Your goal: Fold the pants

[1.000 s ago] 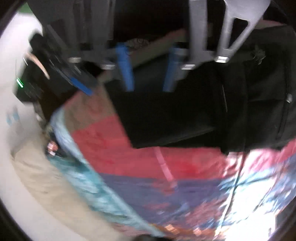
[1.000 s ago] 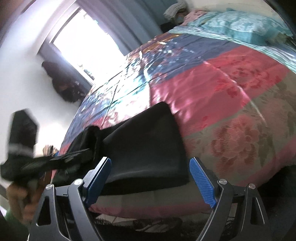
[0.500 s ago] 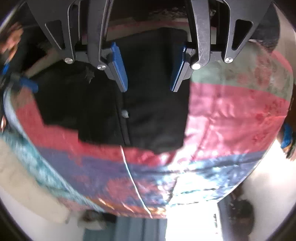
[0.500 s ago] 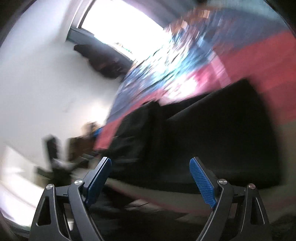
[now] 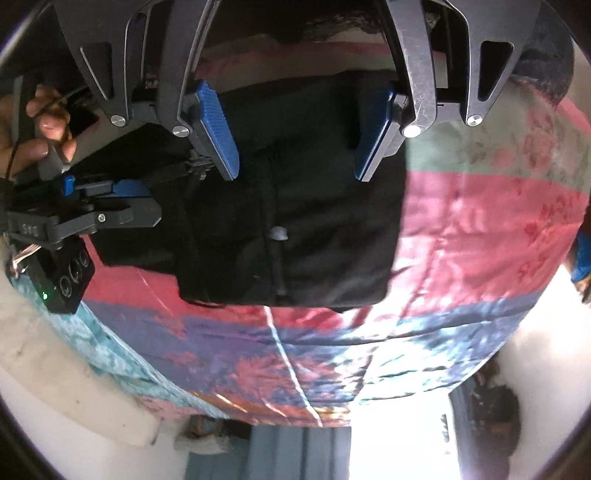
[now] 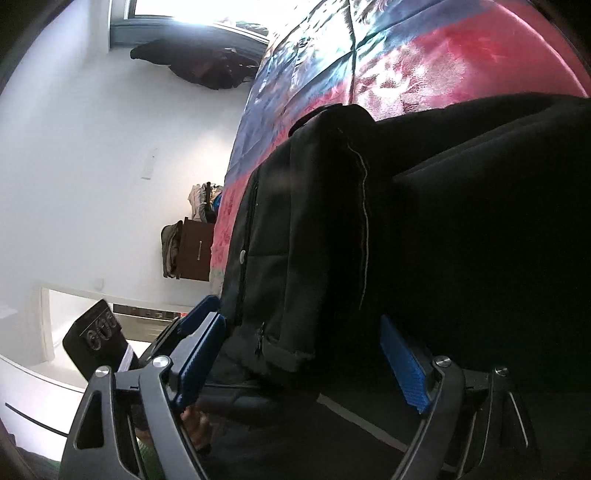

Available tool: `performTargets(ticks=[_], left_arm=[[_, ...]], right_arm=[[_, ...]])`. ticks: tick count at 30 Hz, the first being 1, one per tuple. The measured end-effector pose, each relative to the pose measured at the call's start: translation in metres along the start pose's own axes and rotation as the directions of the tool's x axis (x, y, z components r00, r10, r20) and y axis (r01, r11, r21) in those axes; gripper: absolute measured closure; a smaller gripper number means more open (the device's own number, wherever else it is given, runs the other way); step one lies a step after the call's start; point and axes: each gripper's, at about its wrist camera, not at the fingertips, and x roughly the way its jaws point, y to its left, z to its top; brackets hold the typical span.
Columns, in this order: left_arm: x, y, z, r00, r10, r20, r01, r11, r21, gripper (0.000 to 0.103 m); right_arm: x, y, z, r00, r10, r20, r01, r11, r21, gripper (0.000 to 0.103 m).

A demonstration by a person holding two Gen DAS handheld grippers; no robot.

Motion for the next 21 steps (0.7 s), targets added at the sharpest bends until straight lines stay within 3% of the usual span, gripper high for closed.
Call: performTargets(ticks=[1,3,6,8,9,11,14,17,21], left_arm=[[-0.003,0.004,-0.001,1.0,0.015,0.006,-0.015,1.0,-0.008,0.036],[-0.009,0.013,-0.004,0.999,0.033,0.015,-0.032,0.999,-0.033,0.036],[-0.015,0.026,-0.009,0.999,0.046,0.024,-0.044,0.996,-0.081,0.036],[-0.017,0.034,-0.011,0.998,0.054,0.027,-0.05,0.992,-0.115,0.036],[-0.018,0.038,-0.01,0.998,0.055,0.028,-0.051,0.99,-0.128,0.036],[-0.018,0.043,-0.01,0.998,0.057,0.026,-0.052,0.987,-0.153,0.036],[-0.018,0.048,-0.01,0.998,0.065,0.024,-0.06,0.984,-0.165,0.036],[-0.02,0.051,-0.009,0.997,0.073,0.031,-0.066,0.982,-0.179,0.036],[-0.024,0.059,-0.007,0.997,0.071,0.04,-0.061,0.974,-0.218,0.036]], right_arm=[[0.001,0.001,0.001,1.0,-0.021,-0.005,0.021,1.0,-0.01,0.021],[0.009,0.007,0.003,0.986,-0.165,-0.033,0.161,0.983,-0.085,0.035],[0.014,0.014,0.006,0.977,-0.212,-0.021,0.209,0.973,-0.103,0.034],[0.014,0.008,0.009,0.988,-0.153,-0.011,0.152,0.987,-0.049,0.033],[0.017,0.002,0.01,0.996,-0.085,-0.022,0.085,0.996,-0.001,0.04],[0.023,0.003,0.011,0.993,-0.112,-0.041,0.111,0.993,-0.025,0.067],[0.021,0.02,0.011,0.987,-0.159,-0.036,0.154,0.981,-0.122,0.079],[0.002,0.037,0.011,0.999,-0.043,0.005,0.043,0.993,-0.107,0.083],[-0.032,0.063,0.017,0.993,0.104,0.058,-0.097,0.99,-0.105,0.084]])
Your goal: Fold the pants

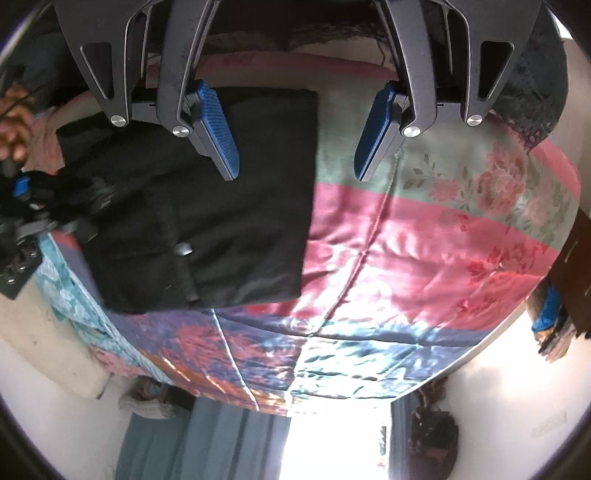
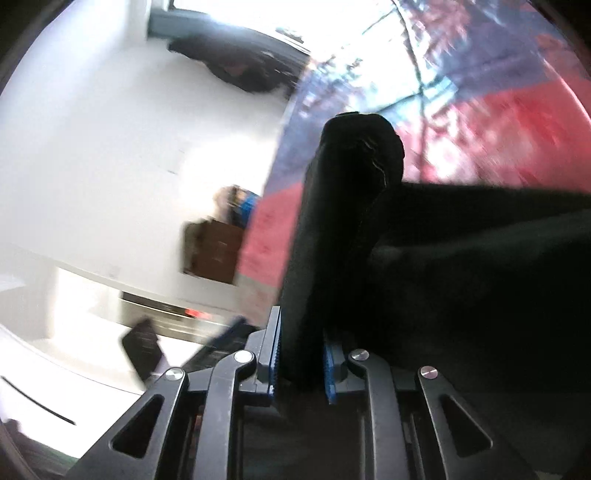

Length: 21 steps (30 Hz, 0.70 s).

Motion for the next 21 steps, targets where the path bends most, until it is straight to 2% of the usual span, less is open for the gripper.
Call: performTargets(ticks=[5,10,12,16,21], left_arm=[[-0.012,0.002,0.006,1.0,-0.012,0.028,0.012,1.0,-0.02,0.036],[-0.016,-0.004,0.007,0.999,-0.029,0.035,0.029,1.0,-0.005,0.036],[-0.014,-0.008,0.007,0.999,-0.038,0.028,0.038,0.999,0.001,0.036],[-0.013,-0.025,0.006,0.998,-0.068,0.016,0.067,0.997,0.028,0.036],[-0.018,-0.058,0.007,0.994,-0.107,0.017,0.105,0.988,0.113,0.036]], right_arm=[[-0.042,0.017,0.009,0.997,0.061,0.041,-0.06,0.998,-0.034,0.084],[-0.09,0.012,0.016,0.996,0.024,0.088,-0.02,0.999,-0.042,0.084],[-0.118,0.002,0.013,0.994,-0.008,0.11,0.011,0.999,-0.031,0.084],[-0.148,-0.025,0.002,0.987,-0.085,0.137,0.085,0.996,0.007,0.084],[-0.18,-0.082,-0.013,0.983,-0.11,0.146,0.091,0.988,0.128,0.084]])
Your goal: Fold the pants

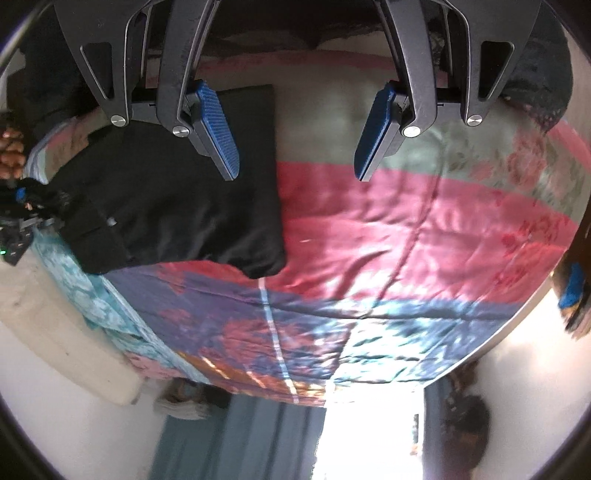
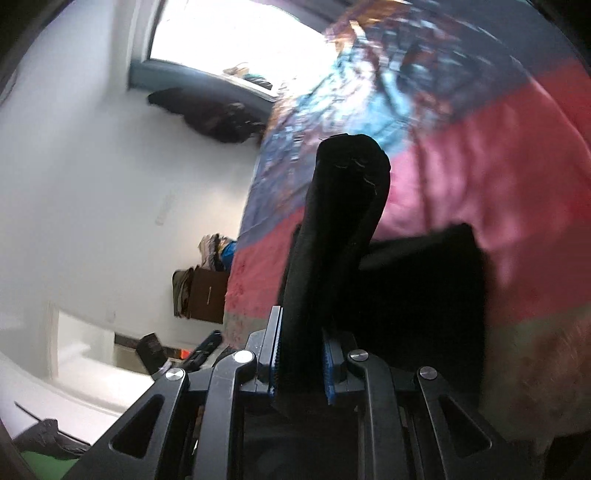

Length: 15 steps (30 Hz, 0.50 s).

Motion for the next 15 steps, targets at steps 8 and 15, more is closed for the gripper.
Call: performTargets(ticks=[8,15], left_arm=[[0.035,-0.052,-0.005,0.996,0.012,-0.091,0.002,0.988,0.155,0.036],[0.045,-0.063,-0.004,0.988,0.075,-0.134,-0.053,0.985,0.163,0.035]], right_arm=[[0.021,-0.078,-0.02,0.966,-0.253,-0.05,0.254,0.967,0.005,0.075],[-0.016,-0.005,-0.032,0.84,-0.511,0.18,0.542,0.807,-0.236,0.055]])
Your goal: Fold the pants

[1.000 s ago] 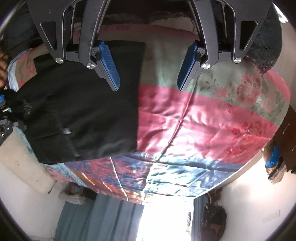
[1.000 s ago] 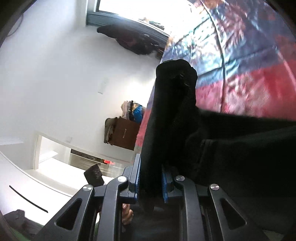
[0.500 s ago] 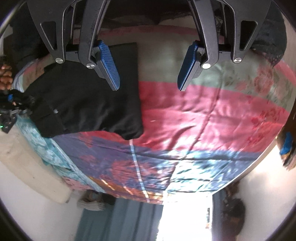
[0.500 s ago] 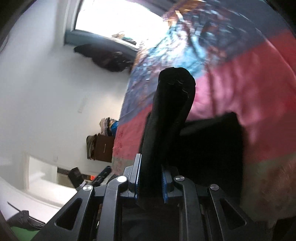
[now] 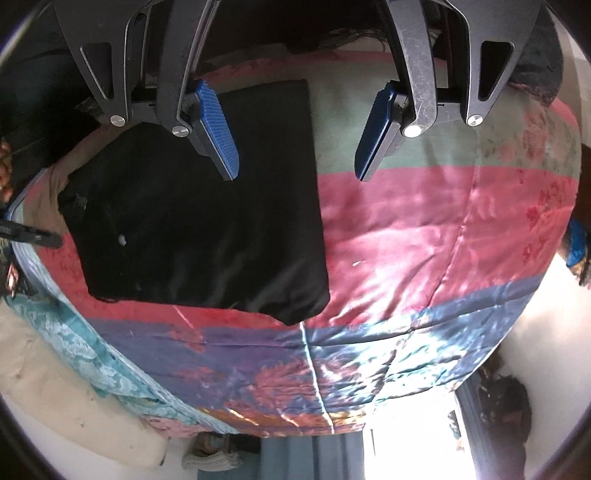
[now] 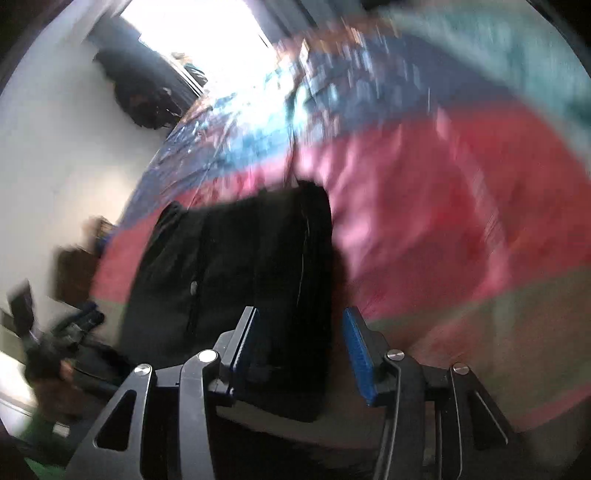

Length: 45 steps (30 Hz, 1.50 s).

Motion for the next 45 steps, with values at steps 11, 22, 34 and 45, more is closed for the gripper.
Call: performTargets(ticks=[11,22,34,45], left_arm=[[0.047,-0.038,-0.006,0.986,0.091,-0.137,-0.079,0.992,0.095,0.033],[0.046,-0.049,-0.01,0.986,0.109,-0.125,-0.094,0.988,0.124,0.03],[0.05,-0.053,-0.012,0.985,0.127,-0.114,-0.111,0.984,0.141,0.028],[0.02,-0.039,0.008,0.993,-0.083,-0.078,0.091,0.991,0.099,0.023]], right_arm=[[0.035,0.068,-0.043,0.996,-0.084,0.001,0.082,0.967,-0.242,0.054],[0.035,0.068,-0.042,0.993,-0.117,-0.01,0.111,0.965,-0.238,0.054],[0.014,0.096,0.063,0.998,-0.047,0.046,0.056,0.971,-0.233,0.055],[0.047,0.061,0.07,0.997,-0.074,0.003,0.074,0.992,-0.099,0.057]])
